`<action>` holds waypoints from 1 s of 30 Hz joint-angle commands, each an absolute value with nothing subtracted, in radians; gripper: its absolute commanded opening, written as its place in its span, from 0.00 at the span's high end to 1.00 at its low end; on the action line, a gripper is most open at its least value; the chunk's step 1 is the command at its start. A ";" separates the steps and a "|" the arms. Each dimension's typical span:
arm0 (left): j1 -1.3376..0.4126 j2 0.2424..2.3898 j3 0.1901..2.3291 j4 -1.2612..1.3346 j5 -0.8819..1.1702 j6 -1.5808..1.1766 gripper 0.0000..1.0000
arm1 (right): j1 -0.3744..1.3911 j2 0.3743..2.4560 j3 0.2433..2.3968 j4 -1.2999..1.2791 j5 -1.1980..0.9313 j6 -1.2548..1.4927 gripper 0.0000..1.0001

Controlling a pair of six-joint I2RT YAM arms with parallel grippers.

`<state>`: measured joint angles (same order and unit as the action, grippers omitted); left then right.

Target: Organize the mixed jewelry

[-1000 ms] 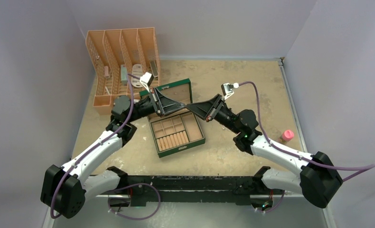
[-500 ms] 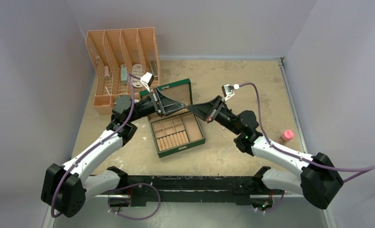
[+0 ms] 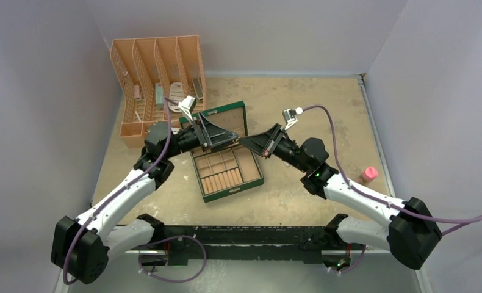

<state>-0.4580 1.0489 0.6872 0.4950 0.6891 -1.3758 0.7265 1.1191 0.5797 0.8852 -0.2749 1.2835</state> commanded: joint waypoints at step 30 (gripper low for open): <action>-0.431 0.660 0.850 -0.570 -0.157 -0.628 0.34 | 1.050 1.721 1.276 -0.290 0.089 0.813 1.00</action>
<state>-0.4377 0.6888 0.8211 -0.5499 -0.0757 -0.6682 1.0466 1.6943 1.1931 -0.2150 0.0395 0.8497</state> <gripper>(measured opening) 0.669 0.012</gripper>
